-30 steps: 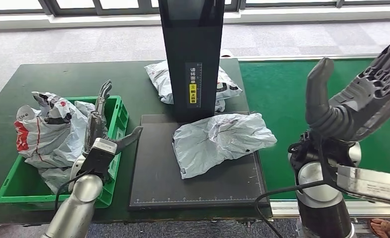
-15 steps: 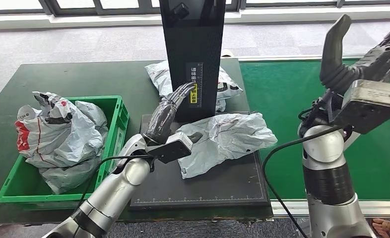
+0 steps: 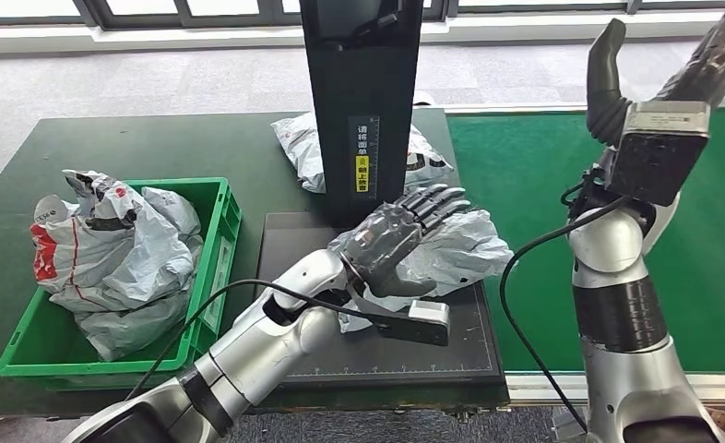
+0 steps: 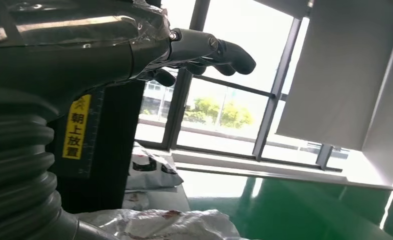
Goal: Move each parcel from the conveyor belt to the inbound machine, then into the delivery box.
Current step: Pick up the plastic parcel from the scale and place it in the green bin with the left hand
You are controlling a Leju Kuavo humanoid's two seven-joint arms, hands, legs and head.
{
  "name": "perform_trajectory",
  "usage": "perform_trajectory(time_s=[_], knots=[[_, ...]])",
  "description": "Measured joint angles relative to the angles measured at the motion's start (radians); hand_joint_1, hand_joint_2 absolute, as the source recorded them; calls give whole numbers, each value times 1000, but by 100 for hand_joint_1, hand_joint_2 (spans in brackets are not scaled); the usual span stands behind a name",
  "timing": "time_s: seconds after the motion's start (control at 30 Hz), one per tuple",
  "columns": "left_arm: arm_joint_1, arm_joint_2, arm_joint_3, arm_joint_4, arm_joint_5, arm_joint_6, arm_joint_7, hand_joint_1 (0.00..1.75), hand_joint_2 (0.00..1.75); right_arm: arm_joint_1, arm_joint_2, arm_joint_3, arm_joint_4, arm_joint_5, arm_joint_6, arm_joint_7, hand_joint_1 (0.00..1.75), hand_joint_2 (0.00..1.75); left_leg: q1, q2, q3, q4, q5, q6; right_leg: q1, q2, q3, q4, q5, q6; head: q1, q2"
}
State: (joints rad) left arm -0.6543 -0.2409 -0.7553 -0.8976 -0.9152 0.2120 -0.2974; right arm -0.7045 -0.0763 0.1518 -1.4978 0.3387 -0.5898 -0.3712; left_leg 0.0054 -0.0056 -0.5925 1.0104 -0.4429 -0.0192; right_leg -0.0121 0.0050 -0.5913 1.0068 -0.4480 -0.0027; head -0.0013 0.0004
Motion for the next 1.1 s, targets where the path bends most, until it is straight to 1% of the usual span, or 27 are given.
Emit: perform_trajectory(time_s=[0.13,0.43,0.53,0.67,0.83,1.1], knots=[[-15,-33,-57,40,-21,6,2,0,175,-11,-9,0,20,6,8,7,0,175,0,0,0,0,0,0,0,0,0,0,0,0,0,0],[-34,-55,-93,89,-37,14,2,0,175,-16,-17,0,37,12,15,11,0,175,0,0,0,0,0,1,0,0,-1,0,0,0,0,0],[-45,-66,-123,112,-76,17,-1,0,175,-22,-19,0,43,19,23,14,0,175,0,0,0,0,0,1,0,0,0,0,0,0,0,0],[-48,-95,-174,167,-101,42,0,0,175,-31,-19,0,57,18,54,15,0,175,0,0,-1,0,0,1,-1,0,0,0,0,0,0,0],[-48,-115,-250,233,-89,59,46,0,175,-46,-6,6,80,35,78,27,0,175,-2,0,-2,0,0,2,-1,0,-1,0,0,1,0,0],[-61,-123,-360,298,-13,58,128,0,175,-63,37,24,93,98,95,59,0,175,-2,0,-2,0,1,3,-1,0,-1,0,0,1,0,0]])
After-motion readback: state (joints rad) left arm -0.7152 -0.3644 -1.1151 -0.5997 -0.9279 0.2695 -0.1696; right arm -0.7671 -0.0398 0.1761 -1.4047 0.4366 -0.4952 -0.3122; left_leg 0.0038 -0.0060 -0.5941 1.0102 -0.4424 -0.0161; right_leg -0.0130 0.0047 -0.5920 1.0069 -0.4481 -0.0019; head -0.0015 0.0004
